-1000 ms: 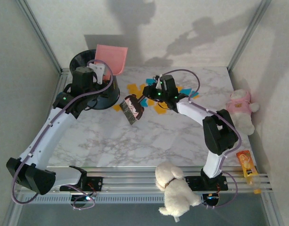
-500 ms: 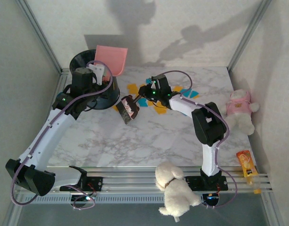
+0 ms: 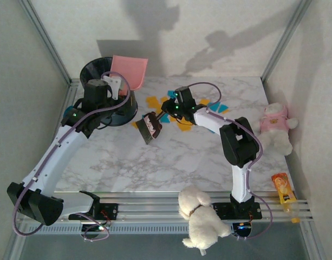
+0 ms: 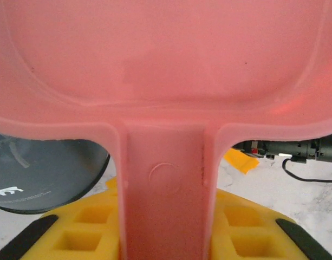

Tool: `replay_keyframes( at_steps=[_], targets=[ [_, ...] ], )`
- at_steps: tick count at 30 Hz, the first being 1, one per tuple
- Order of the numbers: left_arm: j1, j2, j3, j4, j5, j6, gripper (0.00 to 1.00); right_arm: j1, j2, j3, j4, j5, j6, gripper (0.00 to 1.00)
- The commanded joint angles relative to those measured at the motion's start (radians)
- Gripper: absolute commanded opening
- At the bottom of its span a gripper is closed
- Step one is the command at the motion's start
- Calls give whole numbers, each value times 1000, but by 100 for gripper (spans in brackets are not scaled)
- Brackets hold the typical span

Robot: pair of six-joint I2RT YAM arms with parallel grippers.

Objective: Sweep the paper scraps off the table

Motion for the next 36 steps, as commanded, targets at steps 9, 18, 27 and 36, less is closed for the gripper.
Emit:
replay_keyframes(
  at_steps=[9,18,27,36],
  targets=[
    [-7,-17,-12,-6,39,16,0,7,-183,-138,-218,285,-140,0],
    [-8,-5,-20,-3,52,24,0,6,-336,-208,-303,390,-210,0],
    [-10,-10,-41,13,12,32,0,-15,-423,-225,-183,210,-233,0],
    [-20,-35,-85,43,4,59,0,-94,-367,-223,-23,67,-141,0]
  ],
)
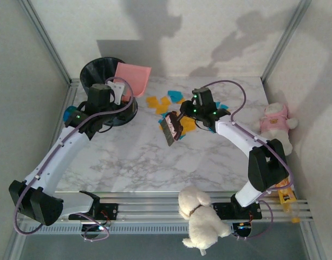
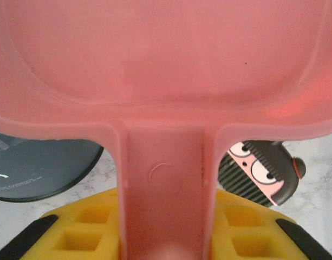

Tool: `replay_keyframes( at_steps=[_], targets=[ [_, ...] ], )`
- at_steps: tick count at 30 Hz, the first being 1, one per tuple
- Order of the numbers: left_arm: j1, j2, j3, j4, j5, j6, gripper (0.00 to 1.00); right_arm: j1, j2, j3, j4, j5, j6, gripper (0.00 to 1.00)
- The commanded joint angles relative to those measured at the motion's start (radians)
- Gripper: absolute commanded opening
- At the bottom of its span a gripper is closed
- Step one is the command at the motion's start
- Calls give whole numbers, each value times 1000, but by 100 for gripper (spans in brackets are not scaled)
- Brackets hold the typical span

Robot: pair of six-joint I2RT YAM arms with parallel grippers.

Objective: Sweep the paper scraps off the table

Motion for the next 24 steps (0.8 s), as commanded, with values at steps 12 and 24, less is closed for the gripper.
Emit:
replay_keyframes(
  at_steps=[12,24],
  targets=[
    [-59,-33,-80,38,2,139,0,-51,173,88,28,-31,98,0],
    [-142,30,-92,-12,9,284,0,-51,-9,-83,-122,150,35,0]
  ],
)
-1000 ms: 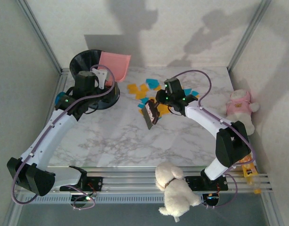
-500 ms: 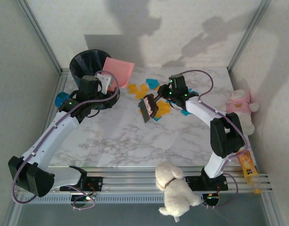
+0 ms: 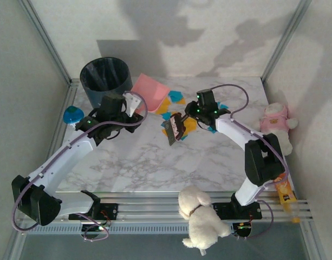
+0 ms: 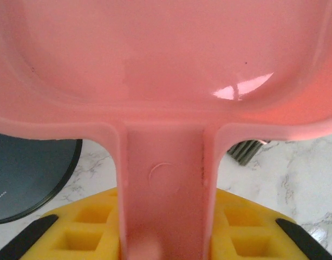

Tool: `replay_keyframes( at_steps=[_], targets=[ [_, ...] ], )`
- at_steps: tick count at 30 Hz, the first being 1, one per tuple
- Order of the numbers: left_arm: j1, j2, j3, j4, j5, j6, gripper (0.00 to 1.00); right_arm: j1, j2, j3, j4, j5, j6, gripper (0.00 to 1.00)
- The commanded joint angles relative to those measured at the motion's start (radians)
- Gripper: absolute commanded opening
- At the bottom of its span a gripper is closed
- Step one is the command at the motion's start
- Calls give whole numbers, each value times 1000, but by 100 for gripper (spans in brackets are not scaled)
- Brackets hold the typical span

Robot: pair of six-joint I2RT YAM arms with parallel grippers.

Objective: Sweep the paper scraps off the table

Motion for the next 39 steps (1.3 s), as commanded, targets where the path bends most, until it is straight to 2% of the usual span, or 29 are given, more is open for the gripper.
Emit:
replay_keyframes(
  at_steps=[1,6,19,25,33,39],
  targets=[
    [-28,30,-5,-38,15,79,0,0,-71,-64,-109,113,-65,0],
    [-73,66,-7,-82,21,138,0,-1,-146,-105,-132,149,-142,0],
    [-117,136,-13,-176,-5,222,0,-1,-320,-157,-58,111,-295,0],
    [-121,189,-17,-230,-16,249,0,0,-389,-153,-91,183,-374,0],
    [-155,269,-18,-294,-2,276,0,-1,-403,-133,-115,256,-458,0],
    [-170,326,-13,-325,-24,277,0,0,-405,-119,-144,403,-520,0]
  ],
)
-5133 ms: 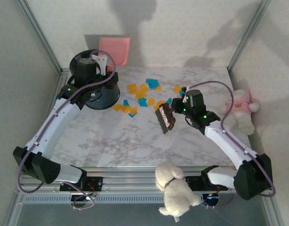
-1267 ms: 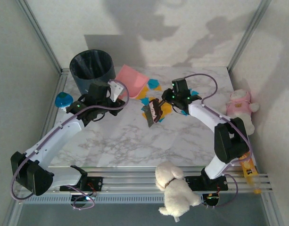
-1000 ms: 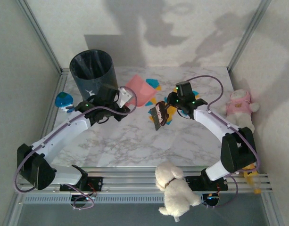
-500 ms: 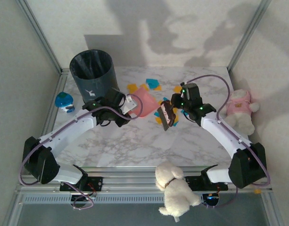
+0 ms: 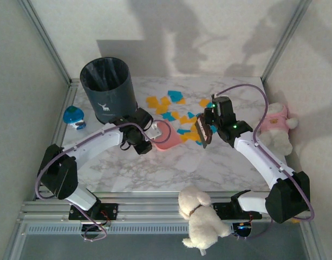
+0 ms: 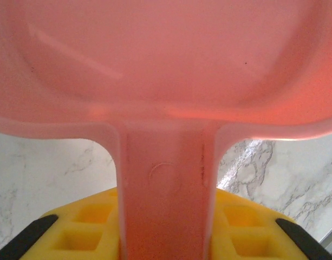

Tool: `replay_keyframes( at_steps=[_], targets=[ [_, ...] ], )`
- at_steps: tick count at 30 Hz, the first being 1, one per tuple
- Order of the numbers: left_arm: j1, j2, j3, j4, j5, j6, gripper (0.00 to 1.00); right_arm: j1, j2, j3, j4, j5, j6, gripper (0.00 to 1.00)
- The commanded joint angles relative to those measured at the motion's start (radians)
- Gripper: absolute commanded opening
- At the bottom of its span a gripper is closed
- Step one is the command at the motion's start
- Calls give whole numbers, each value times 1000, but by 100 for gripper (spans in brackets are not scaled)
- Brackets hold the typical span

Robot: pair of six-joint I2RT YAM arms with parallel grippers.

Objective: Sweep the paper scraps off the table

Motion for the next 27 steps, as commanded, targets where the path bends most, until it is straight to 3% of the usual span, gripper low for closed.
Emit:
replay_keyframes(
  at_steps=[1,9,27],
  targets=[
    [-23,43,-1,-62,-25,25,0,-1,-20,31,-8,124,-66,0],
    [-34,114,38,-110,-49,48,0,2,2,36,-47,226,-91,0],
    [-29,277,191,-201,-30,112,0,19,90,36,-11,181,-48,0]
  ],
)
